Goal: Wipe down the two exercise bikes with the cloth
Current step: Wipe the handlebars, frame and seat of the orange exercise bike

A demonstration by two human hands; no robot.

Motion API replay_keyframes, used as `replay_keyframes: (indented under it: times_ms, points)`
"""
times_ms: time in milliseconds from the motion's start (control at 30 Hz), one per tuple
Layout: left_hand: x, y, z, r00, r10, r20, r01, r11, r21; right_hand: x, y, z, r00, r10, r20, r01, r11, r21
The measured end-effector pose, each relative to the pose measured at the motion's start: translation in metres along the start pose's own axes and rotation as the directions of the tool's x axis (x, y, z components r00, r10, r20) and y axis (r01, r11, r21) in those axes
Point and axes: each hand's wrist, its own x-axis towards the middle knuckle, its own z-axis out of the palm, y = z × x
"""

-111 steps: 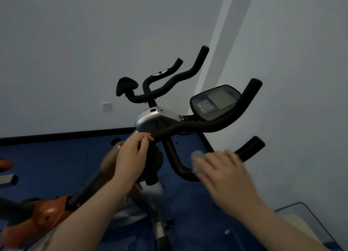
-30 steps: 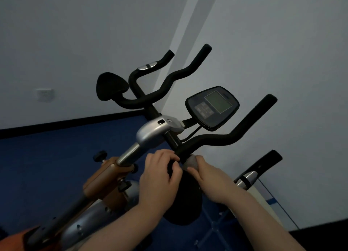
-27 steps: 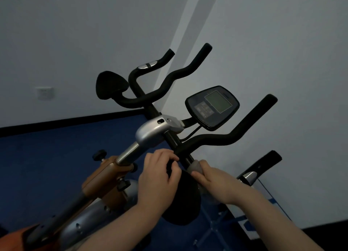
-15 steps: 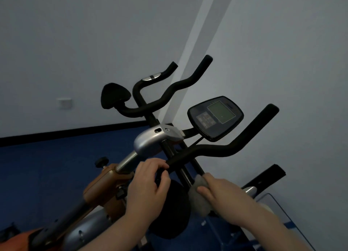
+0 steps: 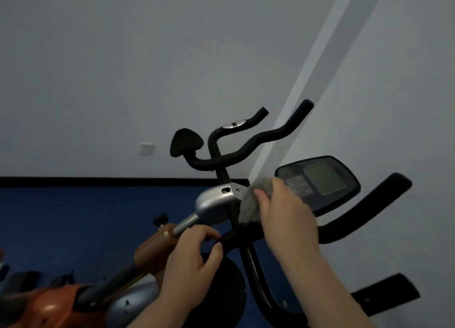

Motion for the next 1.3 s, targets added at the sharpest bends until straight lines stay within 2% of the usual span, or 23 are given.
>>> replay_keyframes:
  times_ms: [67, 100, 167, 233, 333, 400, 467, 533, 667, 767, 900, 967, 1033, 1100, 1167, 1233, 1300]
  points:
    - [0.0, -0.001, 0.0, 1.0, -0.005, 0.011, 0.005, 1.0, -0.012, 0.013, 0.004, -0.001, 0.996, -0.009, -0.084, 0.011, 0.999, 0.032]
    - [0.001, -0.002, 0.0, 1.0, -0.008, 0.019, 0.008, 1.0, -0.022, 0.019, 0.005, 0.001, 0.999, -0.022, -0.044, 0.022, 1.0, -0.006]
    - [0.002, -0.003, 0.0, 0.999, 0.006, 0.035, -0.005, 0.999, -0.034, 0.025, 0.005, 0.009, 0.98, -0.015, 0.197, 0.043, 0.99, -0.136]
    - [0.002, -0.005, -0.001, 0.997, 0.028, 0.068, -0.025, 0.998, -0.051, 0.023, 0.002, 0.018, 0.892, 0.015, 0.451, 0.097, 0.969, -0.226]
    - [0.004, -0.007, -0.008, 0.988, 0.048, 0.144, -0.031, 0.992, -0.124, 0.018, 0.001, 0.022, 0.798, 0.013, 0.603, 0.195, 0.94, -0.279]
    - [0.018, -0.008, -0.016, 0.992, 0.028, 0.125, 0.0, 0.975, -0.222, 0.019, -0.003, 0.028, 0.758, -0.006, 0.652, 0.275, 0.91, -0.312]
    - [0.043, -0.011, -0.022, 0.998, 0.022, 0.063, -0.005, 0.967, -0.256, 0.023, -0.014, 0.042, 0.735, 0.013, 0.678, 0.329, 0.867, -0.374]
    - [0.073, -0.013, -0.023, 0.998, 0.046, 0.032, -0.039, 0.979, -0.199, 0.031, -0.025, 0.055, 0.737, 0.075, 0.672, 0.287, 0.865, -0.411]
    - [0.125, -0.009, -0.015, 0.981, 0.145, 0.128, -0.135, 0.987, -0.086, 0.032, -0.023, 0.055, 0.734, 0.135, 0.665, 0.252, 0.856, -0.452]
    - [0.152, -0.009, -0.002, 0.932, 0.255, 0.258, -0.251, 0.967, -0.048, 0.022, -0.02, 0.054, 0.757, 0.158, 0.634, 0.274, 0.804, -0.527]
    - [0.173, -0.015, 0.013, 0.826, 0.408, 0.39, -0.463, 0.885, 0.055, 0.038, -0.026, 0.063, 0.732, 0.193, 0.653, 0.22, 0.841, -0.494]
    - [0.175, -0.021, 0.015, 0.788, 0.466, 0.402, -0.534, 0.843, 0.069, 0.032, -0.026, 0.064, 0.788, 0.156, 0.596, 0.199, 0.851, -0.486]
    - [0.174, -0.025, 0.016, 0.785, 0.486, 0.385, -0.541, 0.84, 0.045, 0.018, -0.023, 0.064, 0.84, 0.155, 0.52, 0.167, 0.838, -0.52]
    - [0.173, -0.027, 0.017, 0.801, 0.478, 0.361, -0.518, 0.855, 0.015, 0.01, -0.019, 0.064, 0.86, 0.182, 0.477, 0.123, 0.833, -0.539]
    - [0.173, -0.029, 0.018, 0.823, 0.46, 0.332, -0.484, 0.875, -0.012, 0.017, -0.019, 0.065, 0.841, 0.178, 0.512, 0.151, 0.83, -0.537]
    - [0.174, -0.029, 0.018, 0.835, 0.45, 0.316, -0.463, 0.886, -0.036, 0.031, -0.02, 0.066, 0.781, 0.126, 0.611, 0.25, 0.834, -0.491]
    - [0.174, -0.029, 0.017, 0.837, 0.452, 0.309, -0.457, 0.887, -0.063, 0.04, -0.022, 0.065, 0.732, 0.104, 0.673, 0.278, 0.856, -0.435]
